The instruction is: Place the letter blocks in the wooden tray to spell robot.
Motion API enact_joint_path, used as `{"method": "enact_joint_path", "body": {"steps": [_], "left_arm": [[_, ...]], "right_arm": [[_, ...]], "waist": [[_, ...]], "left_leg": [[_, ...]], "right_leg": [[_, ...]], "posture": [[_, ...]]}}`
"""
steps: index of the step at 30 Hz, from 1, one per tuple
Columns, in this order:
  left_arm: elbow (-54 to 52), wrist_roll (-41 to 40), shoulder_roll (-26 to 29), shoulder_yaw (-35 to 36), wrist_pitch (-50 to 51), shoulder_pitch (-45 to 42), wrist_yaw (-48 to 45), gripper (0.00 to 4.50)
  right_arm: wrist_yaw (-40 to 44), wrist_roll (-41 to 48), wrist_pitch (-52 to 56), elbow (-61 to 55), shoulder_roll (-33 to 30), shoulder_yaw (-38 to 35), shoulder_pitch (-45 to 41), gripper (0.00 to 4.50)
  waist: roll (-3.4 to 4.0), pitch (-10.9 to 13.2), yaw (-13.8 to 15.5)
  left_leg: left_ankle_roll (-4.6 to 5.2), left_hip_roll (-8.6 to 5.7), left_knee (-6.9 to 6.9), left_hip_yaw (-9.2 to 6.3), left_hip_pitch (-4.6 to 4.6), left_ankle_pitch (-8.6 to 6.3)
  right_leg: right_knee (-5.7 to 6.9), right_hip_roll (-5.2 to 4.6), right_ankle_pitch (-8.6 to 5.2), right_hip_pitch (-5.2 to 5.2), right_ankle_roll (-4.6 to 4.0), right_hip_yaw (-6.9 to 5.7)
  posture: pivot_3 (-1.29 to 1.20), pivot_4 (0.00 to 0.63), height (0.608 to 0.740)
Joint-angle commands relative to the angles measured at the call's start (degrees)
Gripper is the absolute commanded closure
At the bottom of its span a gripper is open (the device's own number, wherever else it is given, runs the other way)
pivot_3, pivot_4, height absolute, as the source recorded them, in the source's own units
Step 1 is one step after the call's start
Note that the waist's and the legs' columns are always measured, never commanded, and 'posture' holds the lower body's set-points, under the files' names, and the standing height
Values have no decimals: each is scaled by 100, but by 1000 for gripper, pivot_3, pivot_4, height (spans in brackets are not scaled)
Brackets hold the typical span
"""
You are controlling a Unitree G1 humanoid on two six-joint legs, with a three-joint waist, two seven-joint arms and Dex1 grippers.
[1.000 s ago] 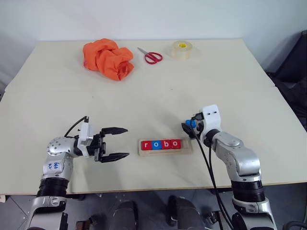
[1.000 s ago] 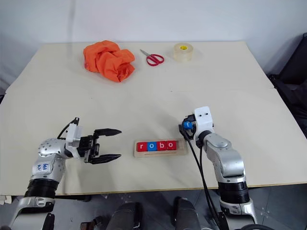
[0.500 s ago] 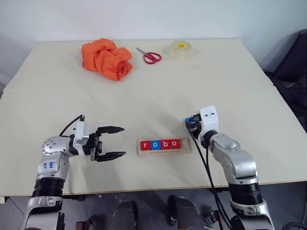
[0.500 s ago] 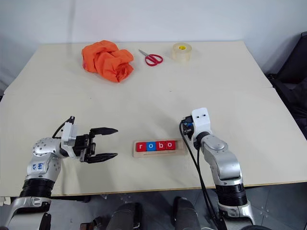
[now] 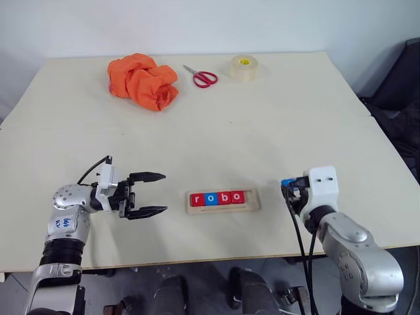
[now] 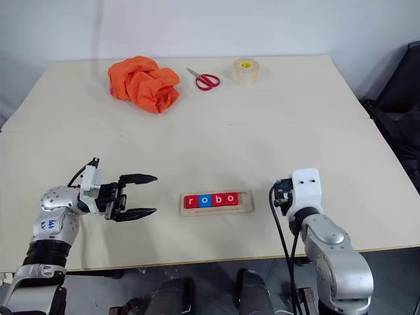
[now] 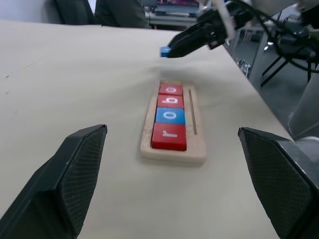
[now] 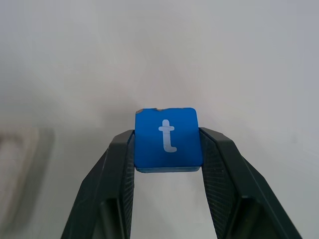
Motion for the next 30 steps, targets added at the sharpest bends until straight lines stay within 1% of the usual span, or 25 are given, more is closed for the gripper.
{"method": "enact_joint_path", "body": {"steps": [1, 3, 5, 8, 11, 12, 16, 18, 20, 21, 24, 27, 30], "left_arm": [[-33, -237, 191, -81, -204, 102, -643, 0], [-14, -270, 331, -191, -354, 184, -644, 0], [-11, -345, 427, -288, -428, 256, -644, 0], [-50, -552, 499, -409, -536, 325, -644, 0], [-70, -652, 533, -484, -603, 383, -644, 0], [-67, -668, 526, -491, -616, 386, -644, 0], [-42, -684, 503, -540, -678, 369, -643, 0], [-35, -700, 465, -550, -678, 345, -643, 0], [-53, -709, 419, -564, -666, 331, -643, 0], [-51, -703, 404, -571, -670, 323, -643, 0], [-31, -675, 362, -558, -669, 298, -643, 0], [-54, -648, 324, -502, -675, 328, -643, 0], [-122, -634, 298, -416, -671, 422, -634, 0]], "right_arm": [[-122, 26, 37, -304, 121, -29, 5, 3026], [-117, 49, 72, -309, 162, -32, 23, 3026], [-77, 70, 67, -311, 134, -12, 36, 2300], [-11, 86, 29, -317, 64, -1, 44, 1339], [250, 163, -65, -377, -218, -32, 56, 397], [397, 245, -95, -411, -345, -75, 64, 20], [1121, 596, -243, -368, -1049, -233, -19, 20], [1717, 766, -510, -152, -1696, -206, -146, 20], [2657, 846, -1055, 474, -2669, -60, -451, 20], [3061, 859, -1324, 773, -3052, 22, -582, 20], [3905, 828, -2098, 1529, -3810, 318, -839, 20], [4759, 605, -2967, 2447, -4397, 762, -1188, 20], [5392, 409, -3626, 3218, -4653, 1168, -1527, 20]], "waist": [[0, 0, -11], [0, 0, -9], [0, 0, -9], [0, 0, -6], [0, 0, 3], [0, 0, 4], [0, 0, 1], [0, 0, -2], [0, 0, -12], [1, 1, -11], [-2, 0, 0], [-3, 0, 2], [-3, 0, 1]], "left_leg": [[0, 0, 0, 1, 0, 0], [0, 0, 0, 0, 1, 0], [0, 0, -1, 0, 0, 0], [1, 0, -2, 0, -1, -1], [2, 0, -2, 0, -1, -2], [3, -2, -2, 0, -1, -3], [4, -2, -2, -1, -1, -3], [4, -2, -2, 0, -1, -4], [5, 0, -3, 0, 0, -5], [4, 1, -2, 4, 1, -6], [5, 2, -4, 2, 1, -6], [5, 2, -11, 6, 0, -6], [7, -3, -7, 18, 0, -7]], "right_leg": [[0, 0, 0, 0, 0, 1], [1, 0, 0, 0, 0, 1], [0, 0, 0, -2, -1, 1], [-2, -1, 0, -2, -1, 1], [-3, -2, 0, -1, -1, 2], [-3, -3, -1, -1, -1, 2], [-6, -2, -1, 0, -1, 2], [-7, -2, 0, 0, -1, 2], [-10, 0, -1, 1, 0, 1], [-11, -1, 0, 0, 1, 3], [-18, 2, 1, 3, 4, -1], [-24, 3, 1, 2, 4, -1], [-28, -2, 6, 2, 12, 5]], "posture": [[0, 150, 740], [0, 150, 740], [0, 150, 740], [0, 150, 740], [0, 150, 740], [0, 150, 740], [0, 150, 740], [0, 150, 740], [0, 150, 740], [0, 150, 740], [0, 150, 740], [0, 150, 740], [0, 150, 740]]}}
